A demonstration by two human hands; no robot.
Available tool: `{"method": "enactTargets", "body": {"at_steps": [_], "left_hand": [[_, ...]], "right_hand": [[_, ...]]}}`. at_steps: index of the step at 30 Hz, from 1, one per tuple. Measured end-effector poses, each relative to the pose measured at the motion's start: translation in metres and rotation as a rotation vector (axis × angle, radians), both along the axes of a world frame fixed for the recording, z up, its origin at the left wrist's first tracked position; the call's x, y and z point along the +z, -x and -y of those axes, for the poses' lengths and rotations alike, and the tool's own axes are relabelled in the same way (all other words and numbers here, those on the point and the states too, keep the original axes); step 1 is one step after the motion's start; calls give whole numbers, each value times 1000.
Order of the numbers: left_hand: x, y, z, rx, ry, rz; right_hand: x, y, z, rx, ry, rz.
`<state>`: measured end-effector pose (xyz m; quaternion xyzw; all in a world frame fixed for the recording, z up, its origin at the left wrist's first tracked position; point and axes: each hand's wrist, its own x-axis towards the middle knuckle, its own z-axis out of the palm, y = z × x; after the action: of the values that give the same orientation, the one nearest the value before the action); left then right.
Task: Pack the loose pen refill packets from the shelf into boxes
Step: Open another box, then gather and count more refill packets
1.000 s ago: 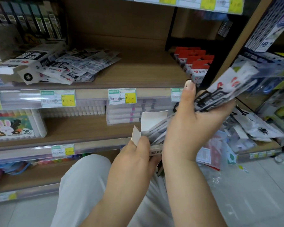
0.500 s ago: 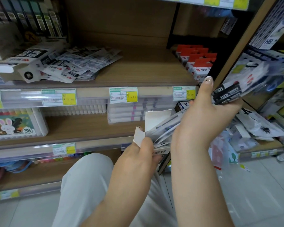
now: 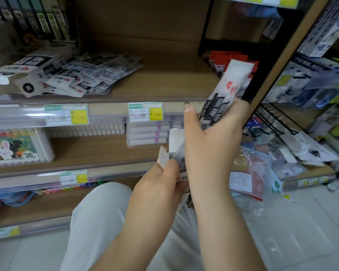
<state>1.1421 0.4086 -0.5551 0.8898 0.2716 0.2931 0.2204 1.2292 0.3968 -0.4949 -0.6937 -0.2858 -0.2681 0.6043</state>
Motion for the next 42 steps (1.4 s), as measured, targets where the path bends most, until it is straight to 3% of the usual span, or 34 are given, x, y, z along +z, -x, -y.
{"method": "enactTargets", "body": {"at_steps": [5,10,15,23,30,36,39,42], "left_hand": [[0,0,-11,55,59,-32],[3,-4,-9,3,-3,10],[0,1,-17,8,16,23],[-2,2,-21,-109,81,29],[-1,1,-27,-118,61,2],[5,1,-24,-165,24,-35],[8,0,-20,-197,7,-48],[8,-1,-19,-193,23,-42]], "right_hand": [[-6,-4,10,105,243,-89],[-25,-4,8,176,600,-202],[-5,-37,28,777,568,-464],[16,-69,34,881,643,-265],[2,-53,21,692,1028,-169],[45,-55,26,690,1161,89],[51,-46,18,664,1361,284],[50,-43,11,645,1439,370]]}}
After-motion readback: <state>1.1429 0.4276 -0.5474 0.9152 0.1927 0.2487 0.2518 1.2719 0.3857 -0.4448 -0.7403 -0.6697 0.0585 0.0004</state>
